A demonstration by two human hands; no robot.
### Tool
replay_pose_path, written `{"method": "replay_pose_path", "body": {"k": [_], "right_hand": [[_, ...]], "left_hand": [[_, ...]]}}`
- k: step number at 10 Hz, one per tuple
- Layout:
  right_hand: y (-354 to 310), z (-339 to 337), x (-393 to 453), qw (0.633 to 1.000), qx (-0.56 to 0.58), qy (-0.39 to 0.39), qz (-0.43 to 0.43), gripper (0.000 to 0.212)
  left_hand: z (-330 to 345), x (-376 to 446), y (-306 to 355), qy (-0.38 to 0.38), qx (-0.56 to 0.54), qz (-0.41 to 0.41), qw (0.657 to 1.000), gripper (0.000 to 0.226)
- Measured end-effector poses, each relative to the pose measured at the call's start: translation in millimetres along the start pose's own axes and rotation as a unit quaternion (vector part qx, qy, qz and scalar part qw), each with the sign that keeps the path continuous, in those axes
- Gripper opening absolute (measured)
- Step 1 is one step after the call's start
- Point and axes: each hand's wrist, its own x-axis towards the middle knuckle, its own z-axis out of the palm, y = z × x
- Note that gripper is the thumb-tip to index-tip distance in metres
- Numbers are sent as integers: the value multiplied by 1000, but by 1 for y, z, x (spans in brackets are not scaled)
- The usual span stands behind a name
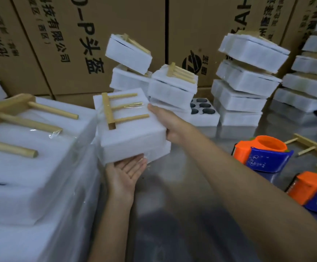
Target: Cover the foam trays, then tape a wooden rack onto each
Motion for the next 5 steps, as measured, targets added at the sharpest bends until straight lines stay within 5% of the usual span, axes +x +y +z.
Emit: {"method": "replay_pose_path", "body": {"k": [2,4,5], "right_hand": [[11,4,22,999,-27,36,24,37],[3,-14,-13,991,-97,81,-54,32],[-10,-45,-72,981,-100,70,-153,26]], "left_hand": [[-2,-1,-2,30,-13,-11,999,53],[13,-23,-22,87,-52,-68,993,29],[26,-46,-43,67,33,-83,994,25]]}}
